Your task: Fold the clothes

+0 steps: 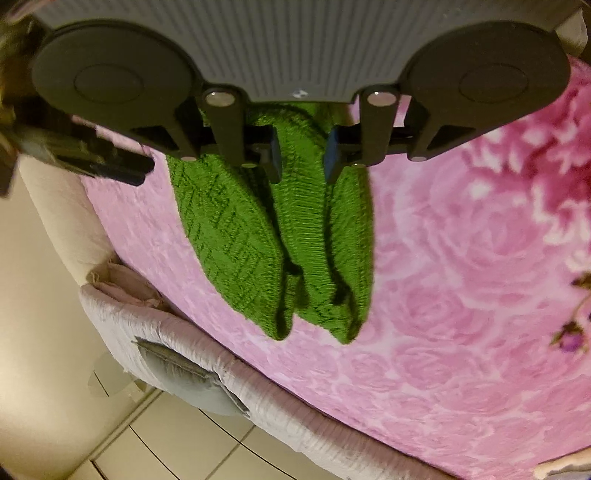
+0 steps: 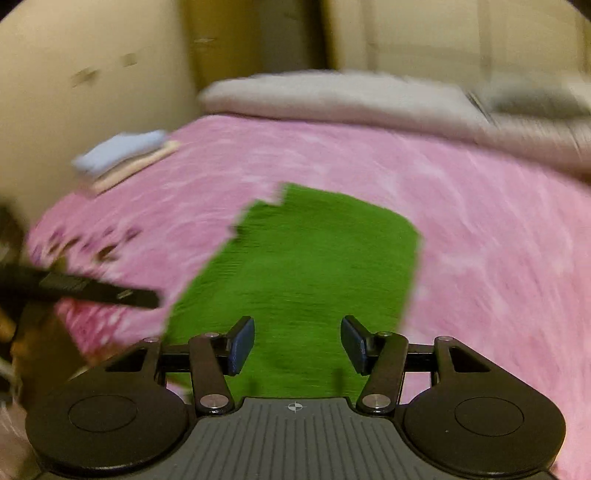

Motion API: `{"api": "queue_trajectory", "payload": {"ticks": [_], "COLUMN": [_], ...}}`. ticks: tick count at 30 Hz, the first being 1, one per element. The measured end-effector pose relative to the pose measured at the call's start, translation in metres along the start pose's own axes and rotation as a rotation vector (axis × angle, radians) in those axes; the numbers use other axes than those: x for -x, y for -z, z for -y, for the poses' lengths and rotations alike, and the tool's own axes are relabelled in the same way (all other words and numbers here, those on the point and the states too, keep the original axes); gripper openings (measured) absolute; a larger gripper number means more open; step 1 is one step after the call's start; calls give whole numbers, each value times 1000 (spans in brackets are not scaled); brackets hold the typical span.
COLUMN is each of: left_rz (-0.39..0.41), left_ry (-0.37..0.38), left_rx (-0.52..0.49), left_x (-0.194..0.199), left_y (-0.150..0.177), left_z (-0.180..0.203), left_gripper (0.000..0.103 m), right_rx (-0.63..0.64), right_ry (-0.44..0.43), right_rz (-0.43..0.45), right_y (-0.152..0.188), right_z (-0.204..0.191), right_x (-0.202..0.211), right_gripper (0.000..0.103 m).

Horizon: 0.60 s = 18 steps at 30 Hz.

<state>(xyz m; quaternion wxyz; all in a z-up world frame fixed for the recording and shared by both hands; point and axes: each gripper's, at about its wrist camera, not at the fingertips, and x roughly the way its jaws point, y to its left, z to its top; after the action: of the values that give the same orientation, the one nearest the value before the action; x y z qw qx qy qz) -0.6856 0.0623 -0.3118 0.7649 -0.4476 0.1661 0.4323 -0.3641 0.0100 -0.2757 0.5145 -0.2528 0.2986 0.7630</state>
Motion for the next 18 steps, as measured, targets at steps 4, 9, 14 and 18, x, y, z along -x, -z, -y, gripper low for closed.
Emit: {"api": "queue_trajectory", "payload": {"ticks": [4, 9, 14, 18], "left_rz": [-19, -36, -64, -86], "left_ry": [4, -12, 4, 24], "left_rx": [-23, -41, -74, -61], "left_x": [-9, -22, -32, -38], "left_y": [-3, -12, -15, -15], "left_z": [11, 18, 27, 26], "left_gripper": [19, 20, 24, 24], "right_rx": [-49, -83, -78, -154], "right_ry": [-56, -134, -173, -149], "right_rz": [-50, -34, -34, 11], "right_y": [-13, -17, -11, -10], "right_z": [48, 63, 45, 54], "right_x": [-10, -16, -30, -31], "right_gripper": [44, 34, 33, 33]}}
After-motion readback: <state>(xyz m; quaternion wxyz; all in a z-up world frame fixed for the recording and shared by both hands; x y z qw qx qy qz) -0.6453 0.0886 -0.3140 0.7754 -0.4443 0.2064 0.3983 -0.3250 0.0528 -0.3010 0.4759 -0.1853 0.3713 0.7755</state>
